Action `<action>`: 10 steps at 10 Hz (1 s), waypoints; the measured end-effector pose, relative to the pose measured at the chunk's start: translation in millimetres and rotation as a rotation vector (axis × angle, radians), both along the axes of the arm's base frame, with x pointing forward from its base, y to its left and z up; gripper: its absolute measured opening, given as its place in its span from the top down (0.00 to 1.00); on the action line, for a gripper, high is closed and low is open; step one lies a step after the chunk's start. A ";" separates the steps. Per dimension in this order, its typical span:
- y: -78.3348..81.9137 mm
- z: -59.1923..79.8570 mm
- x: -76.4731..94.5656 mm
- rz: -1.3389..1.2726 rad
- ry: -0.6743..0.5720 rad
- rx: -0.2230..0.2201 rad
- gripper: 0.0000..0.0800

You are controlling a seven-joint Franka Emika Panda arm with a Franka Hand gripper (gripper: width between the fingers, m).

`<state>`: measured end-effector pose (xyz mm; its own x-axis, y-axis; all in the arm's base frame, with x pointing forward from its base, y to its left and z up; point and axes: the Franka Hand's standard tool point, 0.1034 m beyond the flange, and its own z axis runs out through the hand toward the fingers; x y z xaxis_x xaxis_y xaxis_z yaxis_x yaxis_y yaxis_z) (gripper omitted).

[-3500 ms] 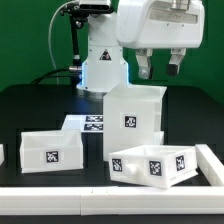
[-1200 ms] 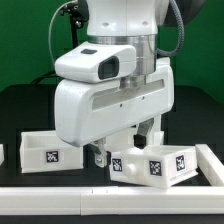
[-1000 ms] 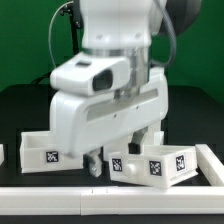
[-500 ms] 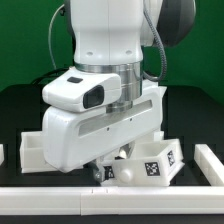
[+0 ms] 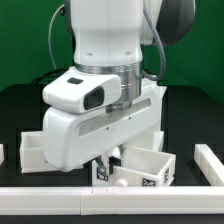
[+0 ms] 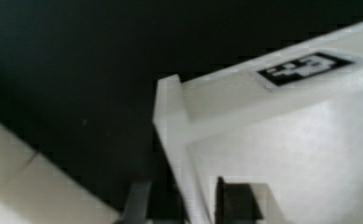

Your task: Assemble drawer

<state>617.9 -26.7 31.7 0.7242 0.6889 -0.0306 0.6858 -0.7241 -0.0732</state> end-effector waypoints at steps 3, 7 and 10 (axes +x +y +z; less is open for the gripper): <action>-7.8 23.3 -9.7 -0.005 0.067 -0.008 0.93; -57.9 83.4 -8.9 -0.027 0.023 -0.030 0.95; -56.4 78.0 -17.8 -0.034 0.026 -0.039 0.95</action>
Offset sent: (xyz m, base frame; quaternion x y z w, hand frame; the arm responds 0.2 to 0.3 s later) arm -0.0056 -0.0323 0.0574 0.0328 -0.0542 0.0177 0.9978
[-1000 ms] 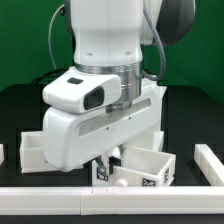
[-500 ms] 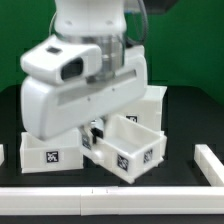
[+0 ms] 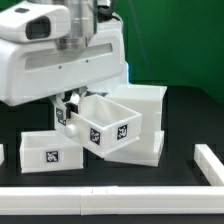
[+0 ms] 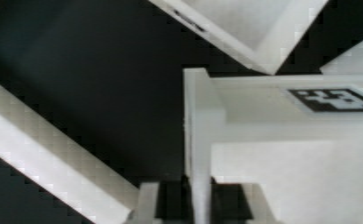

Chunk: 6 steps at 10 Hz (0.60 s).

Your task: Assemble drawer

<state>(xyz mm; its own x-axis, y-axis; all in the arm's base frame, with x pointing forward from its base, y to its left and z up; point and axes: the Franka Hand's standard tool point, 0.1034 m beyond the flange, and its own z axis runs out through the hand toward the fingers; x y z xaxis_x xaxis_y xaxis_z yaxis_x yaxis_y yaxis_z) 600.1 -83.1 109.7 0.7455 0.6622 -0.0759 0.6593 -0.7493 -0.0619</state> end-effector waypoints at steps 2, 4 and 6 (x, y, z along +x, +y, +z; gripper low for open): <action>-1.8 -2.8 -1.8 -0.004 0.000 0.000 0.95; -29.1 -1.2 -16.4 -0.065 -0.018 -0.007 0.95; -58.1 13.5 -41.5 -0.137 -0.062 -0.034 0.95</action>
Offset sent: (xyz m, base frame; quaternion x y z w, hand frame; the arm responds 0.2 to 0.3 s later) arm -0.0306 -0.0585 0.0273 -0.0064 -0.0035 0.1095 0.9940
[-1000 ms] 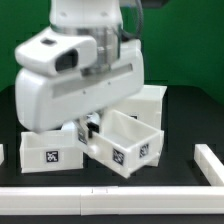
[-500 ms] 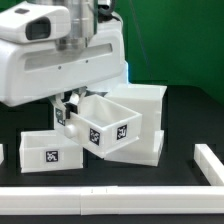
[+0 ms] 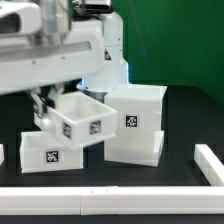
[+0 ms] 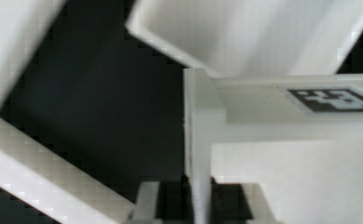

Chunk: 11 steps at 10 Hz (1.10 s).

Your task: Assemble drawer

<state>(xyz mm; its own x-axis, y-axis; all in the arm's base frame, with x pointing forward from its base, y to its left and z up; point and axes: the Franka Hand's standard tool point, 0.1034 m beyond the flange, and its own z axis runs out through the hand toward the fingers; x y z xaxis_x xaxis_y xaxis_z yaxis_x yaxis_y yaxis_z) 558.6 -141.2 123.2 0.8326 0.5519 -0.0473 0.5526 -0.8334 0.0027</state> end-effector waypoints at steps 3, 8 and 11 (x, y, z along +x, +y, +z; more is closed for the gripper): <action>-2.4 2.2 -14.1 -0.048 0.002 -0.004 0.95; -25.3 5.1 -48.8 -0.170 -0.056 -0.014 0.95; -48.7 -3.2 -116.8 -0.327 -0.074 0.002 0.95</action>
Offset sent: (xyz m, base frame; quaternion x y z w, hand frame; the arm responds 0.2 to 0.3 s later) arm 0.0000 0.0000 0.0000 0.0000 0.0000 0.0000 1.0000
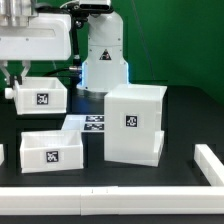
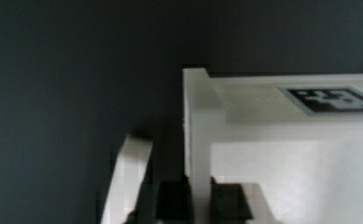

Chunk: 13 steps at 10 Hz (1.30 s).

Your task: Assemble drawer

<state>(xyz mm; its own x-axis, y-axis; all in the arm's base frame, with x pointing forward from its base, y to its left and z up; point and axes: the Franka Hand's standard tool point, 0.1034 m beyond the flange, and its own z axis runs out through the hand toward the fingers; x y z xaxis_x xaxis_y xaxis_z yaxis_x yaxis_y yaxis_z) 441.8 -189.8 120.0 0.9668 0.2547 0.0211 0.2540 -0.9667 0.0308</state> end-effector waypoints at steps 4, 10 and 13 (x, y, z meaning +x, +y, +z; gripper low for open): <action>1.7 -2.2 2.0 0.015 0.003 -0.001 0.95; -21.8 -72.6 -70.2 -0.111 0.041 -0.027 0.95; -15.4 -88.0 -74.8 -0.096 0.057 -0.032 0.95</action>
Offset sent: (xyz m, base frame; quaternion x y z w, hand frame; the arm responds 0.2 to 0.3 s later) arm 0.0000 0.0000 0.0000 0.0000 0.0000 0.0000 1.0000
